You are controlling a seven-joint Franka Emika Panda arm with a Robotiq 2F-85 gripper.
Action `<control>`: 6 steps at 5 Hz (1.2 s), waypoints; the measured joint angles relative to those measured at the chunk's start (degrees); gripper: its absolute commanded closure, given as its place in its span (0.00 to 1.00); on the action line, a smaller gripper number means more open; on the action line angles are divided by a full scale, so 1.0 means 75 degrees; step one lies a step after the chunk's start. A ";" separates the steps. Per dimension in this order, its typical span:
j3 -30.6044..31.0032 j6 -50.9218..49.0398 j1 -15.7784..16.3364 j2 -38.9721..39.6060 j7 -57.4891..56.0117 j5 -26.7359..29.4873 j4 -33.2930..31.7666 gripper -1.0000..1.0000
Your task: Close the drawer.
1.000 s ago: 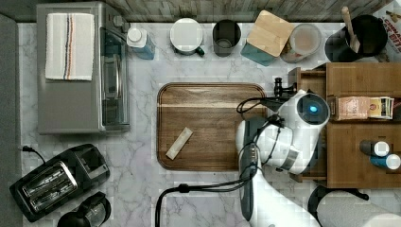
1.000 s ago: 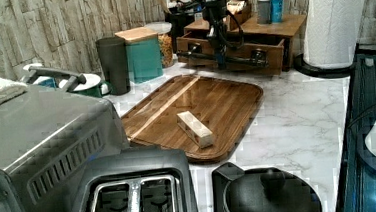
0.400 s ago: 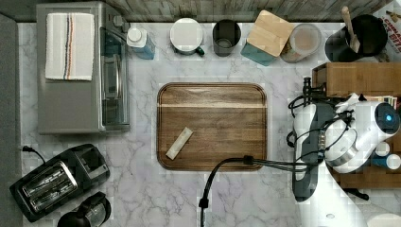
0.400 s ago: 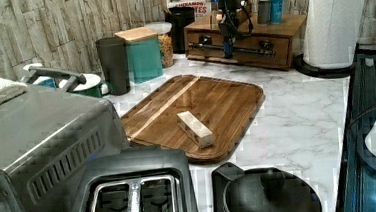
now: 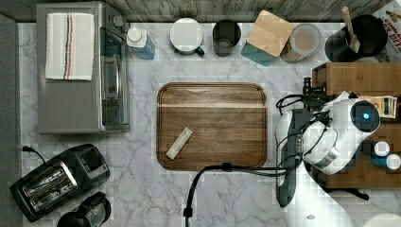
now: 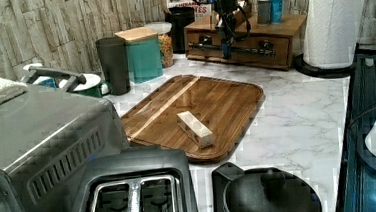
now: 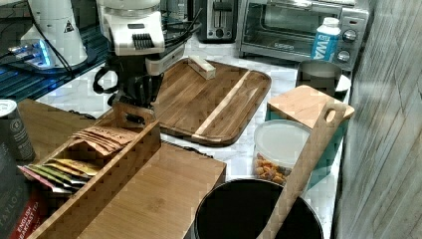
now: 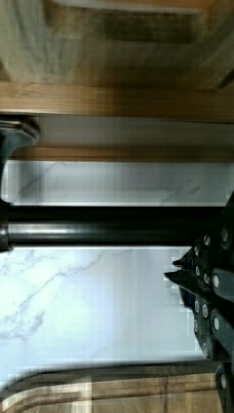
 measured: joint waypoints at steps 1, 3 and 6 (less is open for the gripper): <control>-0.0003 0.0123 0.0021 0.0002 0.0000 0.0000 -0.0045 1.00; -0.0002 0.0164 0.0026 0.0006 0.0007 0.0001 -0.0060 1.00; -0.0028 0.0224 0.0052 0.0021 0.0007 0.0019 -0.0060 1.00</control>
